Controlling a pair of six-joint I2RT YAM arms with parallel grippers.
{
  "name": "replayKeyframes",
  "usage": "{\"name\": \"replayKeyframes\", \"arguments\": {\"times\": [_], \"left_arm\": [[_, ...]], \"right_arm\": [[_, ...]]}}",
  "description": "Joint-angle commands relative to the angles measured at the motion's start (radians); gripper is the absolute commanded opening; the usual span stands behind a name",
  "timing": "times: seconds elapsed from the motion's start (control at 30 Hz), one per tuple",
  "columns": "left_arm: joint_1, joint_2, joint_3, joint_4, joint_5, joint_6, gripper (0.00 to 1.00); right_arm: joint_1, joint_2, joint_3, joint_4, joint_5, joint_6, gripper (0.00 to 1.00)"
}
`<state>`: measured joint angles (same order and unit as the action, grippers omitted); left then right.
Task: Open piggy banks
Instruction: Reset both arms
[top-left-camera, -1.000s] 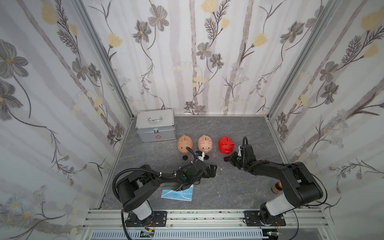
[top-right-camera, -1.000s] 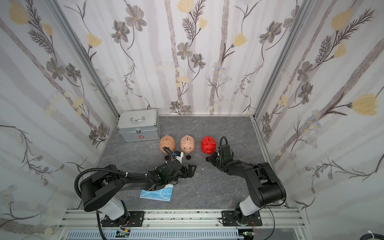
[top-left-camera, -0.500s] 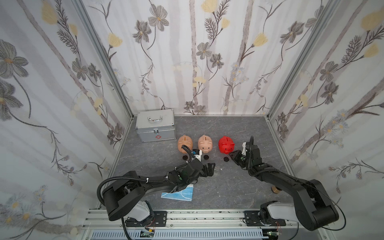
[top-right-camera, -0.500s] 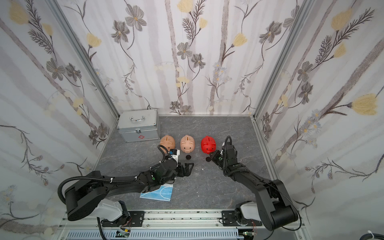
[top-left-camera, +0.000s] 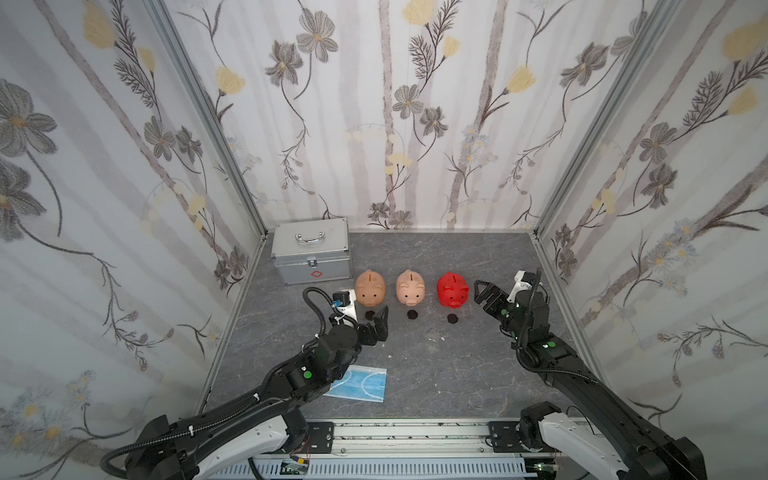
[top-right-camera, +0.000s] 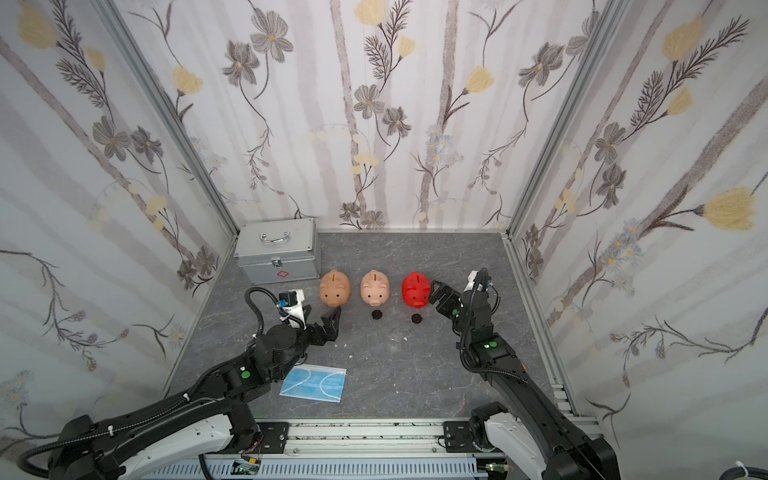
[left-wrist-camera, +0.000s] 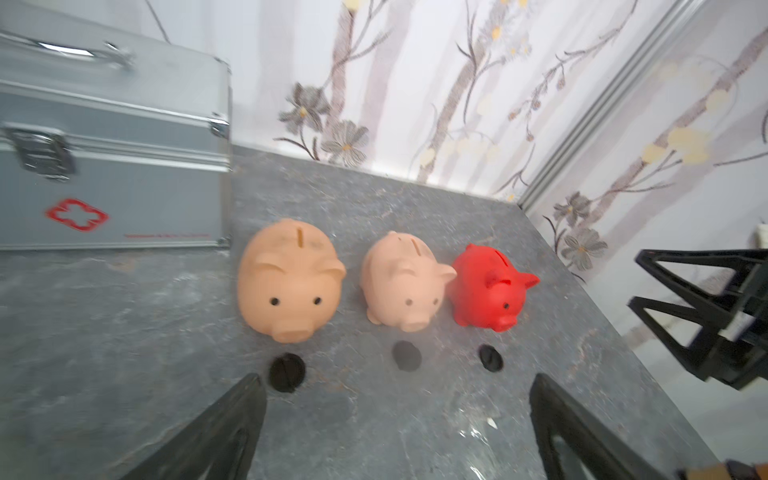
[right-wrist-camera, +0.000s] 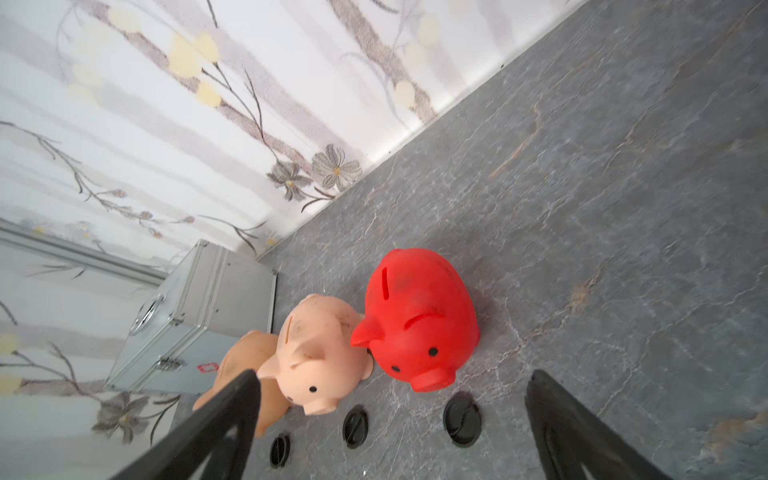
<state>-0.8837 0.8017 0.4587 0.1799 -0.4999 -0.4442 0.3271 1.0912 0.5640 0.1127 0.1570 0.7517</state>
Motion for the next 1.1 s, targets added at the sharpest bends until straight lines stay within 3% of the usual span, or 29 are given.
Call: {"name": "replayKeyframes", "arguments": {"times": [0.0,0.1,0.2,0.3,0.5,0.6,0.77,0.93,1.07], "left_arm": [[0.082,-0.083,-0.035,-0.020,-0.073,0.087,1.00],[0.165,-0.163,-0.069,-0.028,-0.132,0.143,1.00],[0.234,-0.228,-0.146,0.047,-0.173,0.310,1.00],[0.310,-0.284,-0.204,0.047,-0.226,0.373,1.00],[0.497,-0.293,-0.341,0.191,-0.050,0.430,1.00],[0.580,-0.197,-0.347,0.242,0.015,0.404,1.00],[0.663,0.082,-0.327,0.435,0.079,0.402,1.00],[0.738,0.345,-0.269,0.623,0.166,0.410,1.00],[0.795,0.497,-0.209,0.715,0.262,0.411,1.00]], "right_arm": [[-0.002,0.009,0.029,0.005,0.195,-0.056,1.00],[-0.017,0.015,0.018,0.079,0.271,-0.106,1.00],[-0.035,0.028,-0.003,0.160,0.347,-0.163,1.00],[-0.069,0.041,-0.002,0.204,0.392,-0.230,1.00],[-0.164,0.113,-0.023,0.271,0.413,-0.381,1.00],[-0.217,0.143,-0.069,0.344,0.386,-0.443,1.00],[-0.294,0.207,-0.138,0.483,0.293,-0.478,1.00],[-0.318,0.299,-0.143,0.575,0.168,-0.557,1.00],[-0.322,0.338,-0.148,0.628,0.149,-0.598,1.00]]}}
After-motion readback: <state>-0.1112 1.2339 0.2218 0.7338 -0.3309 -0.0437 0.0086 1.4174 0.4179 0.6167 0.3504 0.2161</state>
